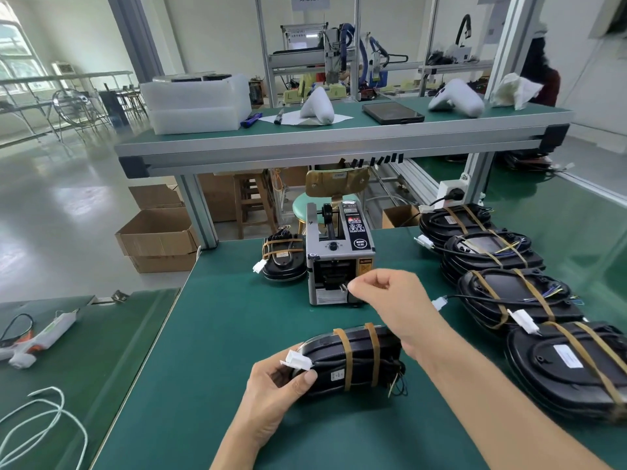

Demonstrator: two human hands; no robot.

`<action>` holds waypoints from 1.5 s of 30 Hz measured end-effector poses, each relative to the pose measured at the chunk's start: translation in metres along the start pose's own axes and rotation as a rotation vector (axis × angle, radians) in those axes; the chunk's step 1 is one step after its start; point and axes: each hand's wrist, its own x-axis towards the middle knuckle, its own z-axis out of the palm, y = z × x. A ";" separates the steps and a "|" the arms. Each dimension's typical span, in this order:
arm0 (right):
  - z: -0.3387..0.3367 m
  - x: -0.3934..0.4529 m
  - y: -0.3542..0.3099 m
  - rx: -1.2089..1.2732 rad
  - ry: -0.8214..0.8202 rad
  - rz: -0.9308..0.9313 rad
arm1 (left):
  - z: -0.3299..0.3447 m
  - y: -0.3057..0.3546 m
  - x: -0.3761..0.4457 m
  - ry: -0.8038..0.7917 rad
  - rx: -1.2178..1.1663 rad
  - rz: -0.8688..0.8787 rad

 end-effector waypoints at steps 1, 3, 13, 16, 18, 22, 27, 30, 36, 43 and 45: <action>0.000 -0.013 0.003 -0.009 -0.010 -0.024 | 0.000 0.001 0.000 -0.005 0.001 0.002; 0.006 -0.034 0.011 -0.098 0.003 -0.068 | 0.001 0.002 -0.002 -0.007 0.000 0.006; 0.041 -0.059 0.031 -0.399 0.086 -0.058 | 0.003 0.003 -0.005 -0.006 -0.016 0.027; 0.043 -0.061 0.033 -0.403 0.104 -0.070 | 0.002 0.002 -0.005 -0.007 -0.027 0.023; 0.045 -0.062 0.035 -0.431 0.111 -0.076 | 0.002 0.002 -0.005 -0.017 -0.031 0.024; 0.046 -0.062 0.034 -0.460 0.126 -0.078 | 0.002 0.003 -0.005 -0.021 -0.023 0.019; 0.046 -0.063 0.033 -0.460 0.138 -0.078 | 0.000 0.000 -0.003 -0.034 -0.028 0.025; 0.046 -0.063 0.033 -0.459 0.144 -0.080 | 0.001 0.000 -0.003 -0.018 -0.008 0.031; 0.047 -0.063 0.032 -0.460 0.153 -0.079 | 0.002 0.001 -0.004 -0.021 -0.012 0.032; 0.049 -0.061 0.034 -0.486 0.164 -0.076 | 0.002 0.002 -0.005 0.007 0.029 0.025; 0.050 -0.061 0.035 -0.488 0.164 -0.081 | 0.002 0.002 -0.004 0.011 0.030 0.028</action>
